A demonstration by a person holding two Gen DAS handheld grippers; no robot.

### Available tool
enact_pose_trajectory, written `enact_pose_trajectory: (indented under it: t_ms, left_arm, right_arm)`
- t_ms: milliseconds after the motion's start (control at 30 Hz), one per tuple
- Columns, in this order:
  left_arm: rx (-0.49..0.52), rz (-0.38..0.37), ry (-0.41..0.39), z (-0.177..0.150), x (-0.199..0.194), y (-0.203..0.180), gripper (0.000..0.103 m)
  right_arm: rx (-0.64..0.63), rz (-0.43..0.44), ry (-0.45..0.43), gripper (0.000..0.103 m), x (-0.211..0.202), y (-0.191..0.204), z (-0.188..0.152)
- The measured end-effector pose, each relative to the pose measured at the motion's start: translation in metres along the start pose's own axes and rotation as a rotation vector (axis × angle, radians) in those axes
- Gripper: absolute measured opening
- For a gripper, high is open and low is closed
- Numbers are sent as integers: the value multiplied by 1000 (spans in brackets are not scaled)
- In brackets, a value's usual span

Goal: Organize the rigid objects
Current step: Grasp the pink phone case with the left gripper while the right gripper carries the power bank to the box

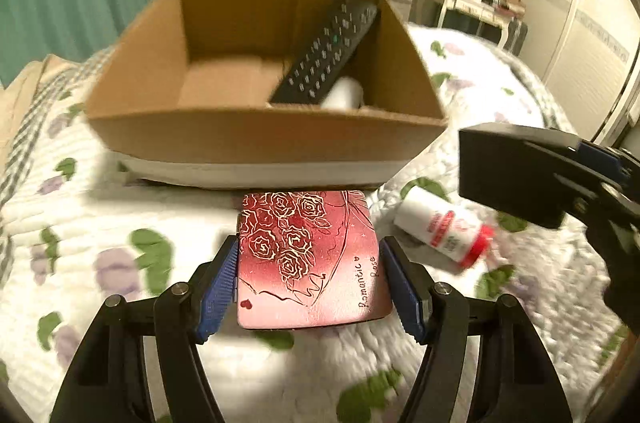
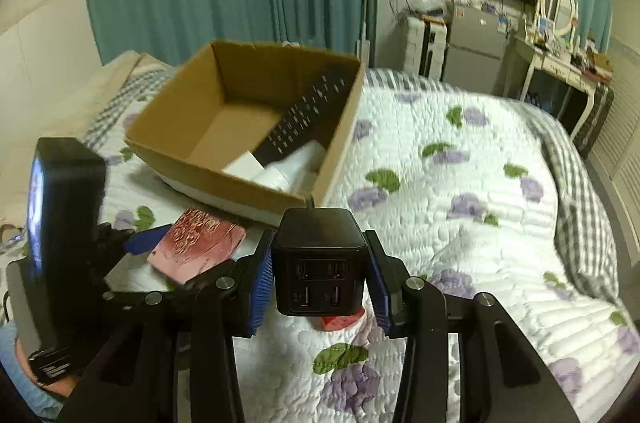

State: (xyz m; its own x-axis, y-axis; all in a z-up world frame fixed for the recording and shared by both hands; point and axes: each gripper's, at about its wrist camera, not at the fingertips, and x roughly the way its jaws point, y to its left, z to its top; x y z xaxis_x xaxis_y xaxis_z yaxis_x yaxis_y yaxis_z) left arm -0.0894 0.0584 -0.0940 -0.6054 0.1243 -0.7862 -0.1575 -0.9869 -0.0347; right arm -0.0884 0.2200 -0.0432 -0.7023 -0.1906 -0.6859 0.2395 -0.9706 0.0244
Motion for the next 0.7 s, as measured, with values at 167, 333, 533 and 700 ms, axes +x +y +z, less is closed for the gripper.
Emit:
enact_pose_trajectory:
  t_ms: [167,333,533,700]
  left_arm:
    - [-9,-20,-97,12,-52,10,70]
    - [8,16,-165,59,-65,16,70]
    - [3,51,-155,104,-34,35,70]
    - [2,75,-105,114,10,45,70]
  right_arm:
    - [-34,4,-78,42,-29,9,23]
    - [-56,10,-152,42,-44,16,57]
    - [-56,27,-190,42,-26,22,93]
    - [-39,50,-177,42,11,22,107]
